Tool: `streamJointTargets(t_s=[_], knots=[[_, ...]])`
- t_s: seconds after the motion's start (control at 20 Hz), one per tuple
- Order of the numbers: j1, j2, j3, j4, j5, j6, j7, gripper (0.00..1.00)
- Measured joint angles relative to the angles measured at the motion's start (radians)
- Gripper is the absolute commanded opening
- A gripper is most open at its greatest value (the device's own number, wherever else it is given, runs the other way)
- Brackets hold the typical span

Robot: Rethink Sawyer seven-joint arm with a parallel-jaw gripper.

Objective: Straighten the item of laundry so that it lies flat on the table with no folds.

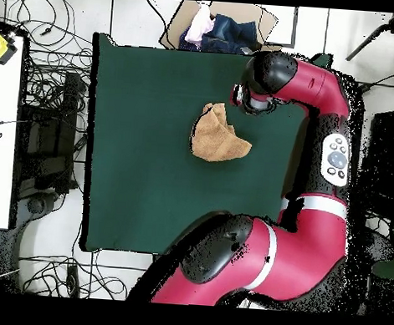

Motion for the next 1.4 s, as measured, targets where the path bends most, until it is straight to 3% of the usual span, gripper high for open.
streamJointTargets(t_s=[0.95,1.15,1.4], knots=[[0.002,0.057,0.002,-0.117,0.000,-0.034,0.000,1.00],[0.000,0.033,0.002,-0.076,0.001,-0.054,0.000,1.00],[-0.006,-0.056,0.001,0.072,0.002,-0.153,0.000,1.00]])
